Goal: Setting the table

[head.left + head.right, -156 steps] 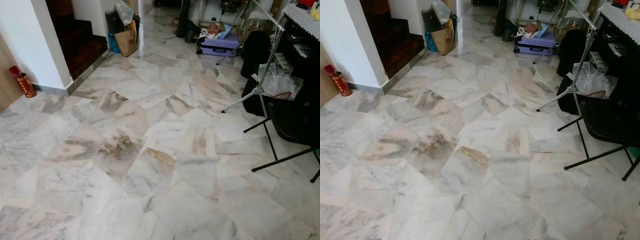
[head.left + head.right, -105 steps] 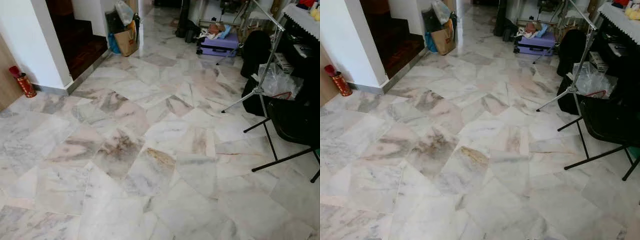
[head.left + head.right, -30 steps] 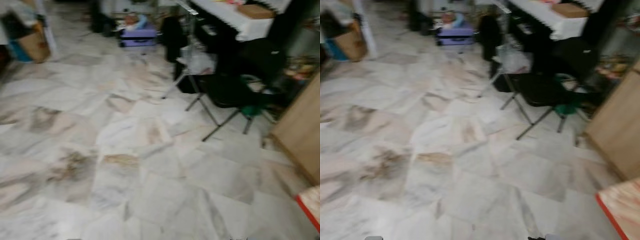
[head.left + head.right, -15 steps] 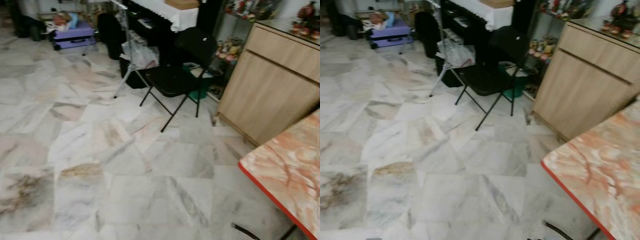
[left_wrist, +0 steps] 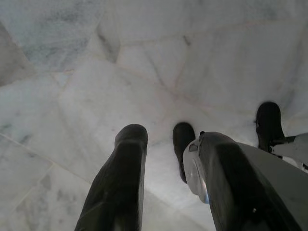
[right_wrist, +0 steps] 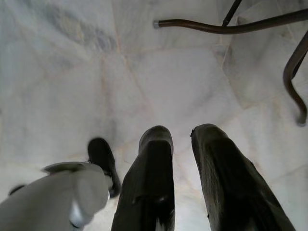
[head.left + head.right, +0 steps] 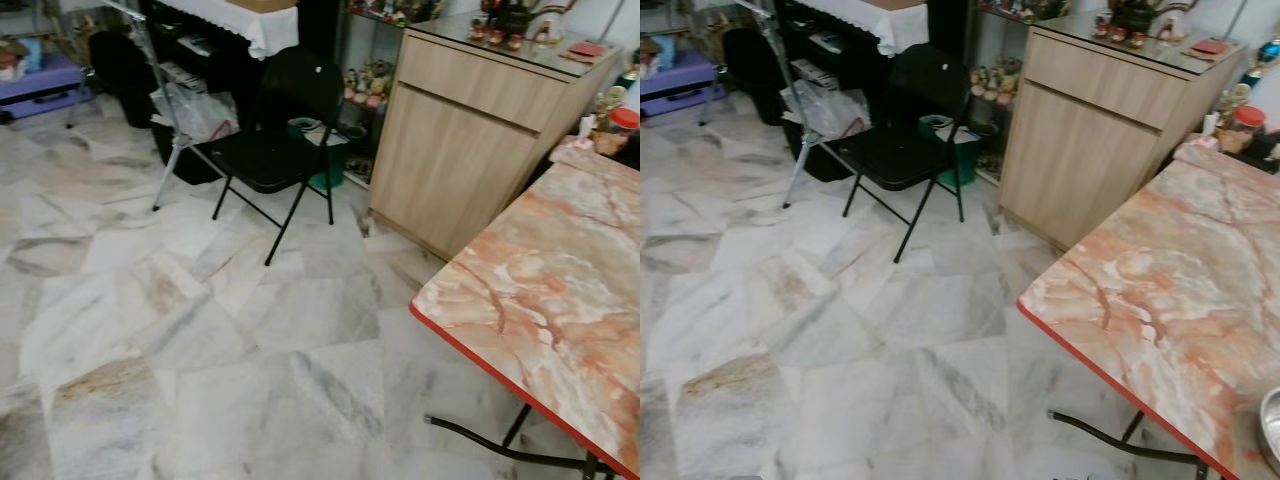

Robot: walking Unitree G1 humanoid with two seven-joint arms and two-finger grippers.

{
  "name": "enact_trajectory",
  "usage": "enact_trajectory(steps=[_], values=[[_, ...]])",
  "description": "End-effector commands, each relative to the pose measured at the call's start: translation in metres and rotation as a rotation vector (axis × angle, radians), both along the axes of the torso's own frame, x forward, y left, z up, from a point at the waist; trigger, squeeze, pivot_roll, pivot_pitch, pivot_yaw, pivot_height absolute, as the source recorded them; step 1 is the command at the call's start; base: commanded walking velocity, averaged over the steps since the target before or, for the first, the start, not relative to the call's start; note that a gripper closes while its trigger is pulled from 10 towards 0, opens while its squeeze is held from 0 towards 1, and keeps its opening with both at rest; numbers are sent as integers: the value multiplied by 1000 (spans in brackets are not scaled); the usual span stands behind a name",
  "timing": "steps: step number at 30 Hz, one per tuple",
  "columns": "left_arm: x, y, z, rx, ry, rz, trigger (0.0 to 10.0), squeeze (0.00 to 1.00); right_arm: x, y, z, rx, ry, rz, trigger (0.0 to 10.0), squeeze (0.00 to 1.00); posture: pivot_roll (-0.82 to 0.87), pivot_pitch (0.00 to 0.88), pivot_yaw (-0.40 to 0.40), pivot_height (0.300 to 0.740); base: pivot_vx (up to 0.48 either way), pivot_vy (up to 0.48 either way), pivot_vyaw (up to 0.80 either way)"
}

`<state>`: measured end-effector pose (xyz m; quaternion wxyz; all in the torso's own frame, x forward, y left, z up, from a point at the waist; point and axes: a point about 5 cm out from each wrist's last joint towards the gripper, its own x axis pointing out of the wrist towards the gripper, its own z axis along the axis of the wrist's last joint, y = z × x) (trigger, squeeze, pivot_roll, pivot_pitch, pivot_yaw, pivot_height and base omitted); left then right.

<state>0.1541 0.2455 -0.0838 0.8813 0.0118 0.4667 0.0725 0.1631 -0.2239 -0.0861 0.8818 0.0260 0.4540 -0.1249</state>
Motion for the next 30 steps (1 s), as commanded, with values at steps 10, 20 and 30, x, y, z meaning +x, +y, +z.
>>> enact_trajectory(steps=[10,20,30], values=[[35,-39,6,10,-20,-211,10000,0,32,40,7,175,-54,40,10000,0,223,137,-135,740,0,0,-787],[36,-42,7,3,-27,-226,10000,0,32,37,8,171,-56,39,10000,0,212,142,-137,740,0,0,-786],[38,-45,7,-8,-28,-224,10000,0,30,33,7,162,-50,35,10000,0,202,142,-139,740,0,0,-788]])
